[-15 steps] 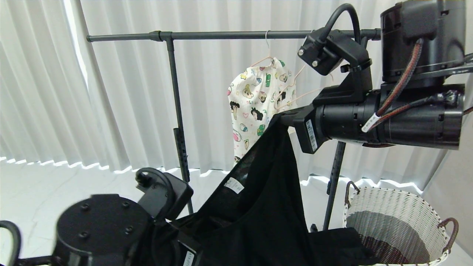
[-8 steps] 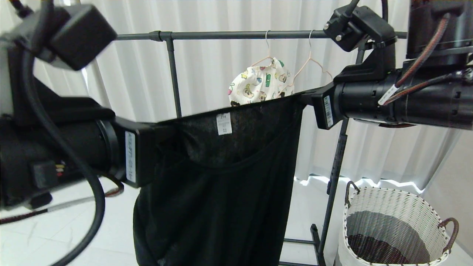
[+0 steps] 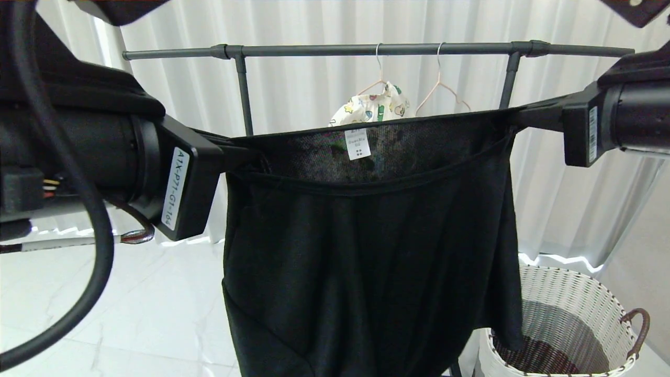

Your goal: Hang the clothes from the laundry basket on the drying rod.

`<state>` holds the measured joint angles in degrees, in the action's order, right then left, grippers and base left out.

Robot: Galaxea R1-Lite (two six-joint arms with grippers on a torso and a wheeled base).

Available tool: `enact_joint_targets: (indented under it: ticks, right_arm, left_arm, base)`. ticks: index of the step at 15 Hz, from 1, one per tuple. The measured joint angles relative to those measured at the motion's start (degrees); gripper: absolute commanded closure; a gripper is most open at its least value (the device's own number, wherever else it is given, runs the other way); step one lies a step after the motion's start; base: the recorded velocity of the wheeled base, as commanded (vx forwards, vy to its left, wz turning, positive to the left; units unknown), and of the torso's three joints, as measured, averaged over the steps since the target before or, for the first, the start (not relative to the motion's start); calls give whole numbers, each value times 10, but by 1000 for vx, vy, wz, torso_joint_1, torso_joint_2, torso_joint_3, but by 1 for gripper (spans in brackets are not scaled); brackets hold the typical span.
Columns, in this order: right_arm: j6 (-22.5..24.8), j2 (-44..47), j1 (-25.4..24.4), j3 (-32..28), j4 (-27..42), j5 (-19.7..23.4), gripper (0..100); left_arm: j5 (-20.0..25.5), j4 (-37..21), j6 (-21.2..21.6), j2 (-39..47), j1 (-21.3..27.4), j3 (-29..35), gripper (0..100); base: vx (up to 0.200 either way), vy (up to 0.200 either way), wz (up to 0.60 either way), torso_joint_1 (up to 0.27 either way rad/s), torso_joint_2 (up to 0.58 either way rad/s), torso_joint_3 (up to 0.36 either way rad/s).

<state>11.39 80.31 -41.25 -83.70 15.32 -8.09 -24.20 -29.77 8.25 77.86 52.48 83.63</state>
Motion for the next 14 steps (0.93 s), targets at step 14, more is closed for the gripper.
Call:
enact_joint_targets:
  ticks: [14]
  right_arm:
    - [-9, -120, -50, -5, 175, 86, 100]
  left_arm:
    - [-2, 150, 48, 12, 25, 1, 100]
  base:
    - [0, 0, 0, 0, 0, 0]
